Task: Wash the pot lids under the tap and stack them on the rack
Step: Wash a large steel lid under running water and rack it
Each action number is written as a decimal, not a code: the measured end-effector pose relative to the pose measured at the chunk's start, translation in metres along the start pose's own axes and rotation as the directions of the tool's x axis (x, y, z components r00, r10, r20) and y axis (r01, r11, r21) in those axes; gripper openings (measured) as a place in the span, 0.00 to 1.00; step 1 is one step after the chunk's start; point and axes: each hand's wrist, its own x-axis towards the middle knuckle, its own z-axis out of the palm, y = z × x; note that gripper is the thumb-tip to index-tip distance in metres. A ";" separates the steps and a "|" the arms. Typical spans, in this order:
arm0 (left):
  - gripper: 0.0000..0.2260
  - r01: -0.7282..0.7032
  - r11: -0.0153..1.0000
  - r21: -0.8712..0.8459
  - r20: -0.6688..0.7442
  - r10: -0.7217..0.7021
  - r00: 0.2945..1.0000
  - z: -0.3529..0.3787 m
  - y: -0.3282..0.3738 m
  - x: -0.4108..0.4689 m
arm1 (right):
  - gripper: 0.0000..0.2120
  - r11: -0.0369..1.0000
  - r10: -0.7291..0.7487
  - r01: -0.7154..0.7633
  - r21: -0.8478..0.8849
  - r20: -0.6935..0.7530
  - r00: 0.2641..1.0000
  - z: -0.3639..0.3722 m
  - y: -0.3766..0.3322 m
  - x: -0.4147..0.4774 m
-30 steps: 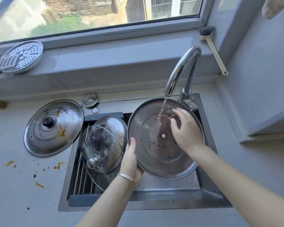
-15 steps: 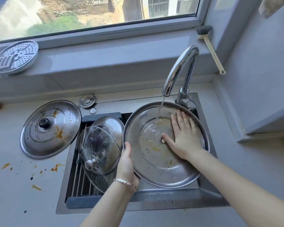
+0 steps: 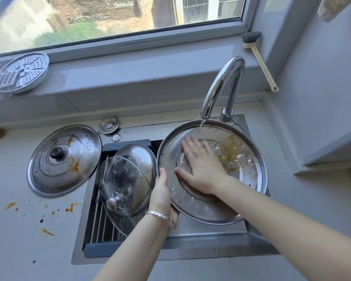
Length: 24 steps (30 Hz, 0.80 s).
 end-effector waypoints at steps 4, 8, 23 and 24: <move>0.21 -0.024 0.999 0.047 -0.011 0.025 1.000 0.002 -0.002 -0.005 | 0.39 0.974 -0.227 0.227 0.019 0.020 0.974 0.007 -0.016 -0.007; 0.22 0.005 0.996 0.091 -0.034 -0.002 0.999 -0.009 0.000 -0.001 | 0.36 0.991 0.125 -0.126 -0.037 -0.030 0.992 -0.002 0.009 0.007; 0.09 -0.347 0.365 0.864 0.094 0.559 0.824 0.028 0.031 -0.028 | 0.30 0.968 0.188 -0.196 0.159 0.063 0.980 0.004 0.009 -0.020; 0.13 -0.327 0.245 0.913 0.134 0.575 0.807 0.031 0.033 -0.032 | 0.29 0.964 0.207 -0.219 0.153 0.095 0.974 0.007 0.013 -0.025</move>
